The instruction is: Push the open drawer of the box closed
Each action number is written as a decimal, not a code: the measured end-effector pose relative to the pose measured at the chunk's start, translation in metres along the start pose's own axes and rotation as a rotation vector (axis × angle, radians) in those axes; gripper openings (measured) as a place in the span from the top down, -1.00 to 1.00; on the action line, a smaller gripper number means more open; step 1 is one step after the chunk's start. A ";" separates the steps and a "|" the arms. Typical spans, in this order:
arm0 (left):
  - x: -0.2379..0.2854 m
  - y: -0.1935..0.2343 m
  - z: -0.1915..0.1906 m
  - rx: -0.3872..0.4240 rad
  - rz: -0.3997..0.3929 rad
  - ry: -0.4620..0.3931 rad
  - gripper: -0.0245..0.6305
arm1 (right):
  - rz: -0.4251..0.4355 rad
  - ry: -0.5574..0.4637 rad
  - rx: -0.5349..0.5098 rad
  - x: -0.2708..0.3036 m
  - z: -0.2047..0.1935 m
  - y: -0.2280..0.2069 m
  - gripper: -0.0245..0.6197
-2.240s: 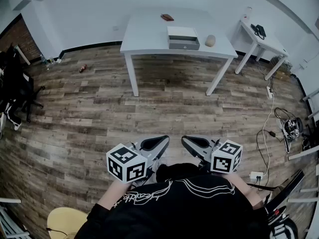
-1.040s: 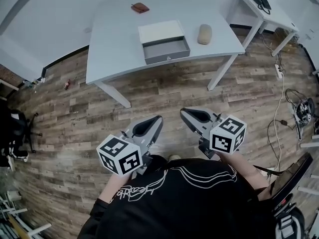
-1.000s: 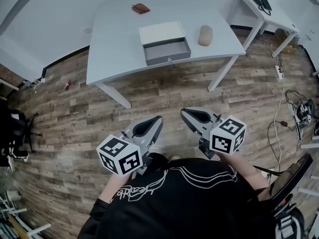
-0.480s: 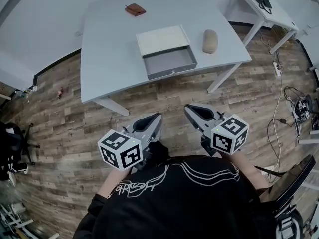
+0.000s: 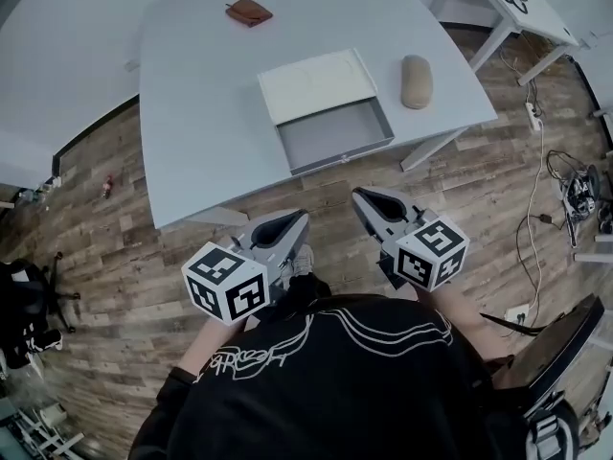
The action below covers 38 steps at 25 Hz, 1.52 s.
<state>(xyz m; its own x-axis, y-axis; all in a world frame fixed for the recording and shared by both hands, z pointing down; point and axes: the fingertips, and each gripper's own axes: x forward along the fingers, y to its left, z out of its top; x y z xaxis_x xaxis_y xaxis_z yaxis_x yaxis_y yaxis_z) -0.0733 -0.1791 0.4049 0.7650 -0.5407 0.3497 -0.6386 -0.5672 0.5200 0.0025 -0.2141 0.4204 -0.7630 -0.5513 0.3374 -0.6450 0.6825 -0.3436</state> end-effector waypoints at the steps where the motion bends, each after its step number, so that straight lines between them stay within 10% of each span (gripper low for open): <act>1: 0.001 0.005 0.001 -0.004 0.003 0.008 0.91 | -0.010 0.002 0.001 0.005 -0.002 -0.005 0.90; 20: 0.014 0.073 -0.018 -0.066 0.047 0.098 0.91 | -0.265 0.142 -0.173 0.075 -0.056 -0.092 0.67; 38: 0.015 0.086 -0.021 -0.085 0.059 0.123 0.91 | -0.274 0.181 -0.132 0.094 -0.070 -0.103 0.68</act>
<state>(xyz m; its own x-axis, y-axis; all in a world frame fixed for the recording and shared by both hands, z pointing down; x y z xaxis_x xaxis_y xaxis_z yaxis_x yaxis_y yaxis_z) -0.1156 -0.2231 0.4712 0.7342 -0.4882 0.4718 -0.6774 -0.4795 0.5579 0.0001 -0.3031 0.5490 -0.5353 -0.6365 0.5552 -0.8049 0.5837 -0.1069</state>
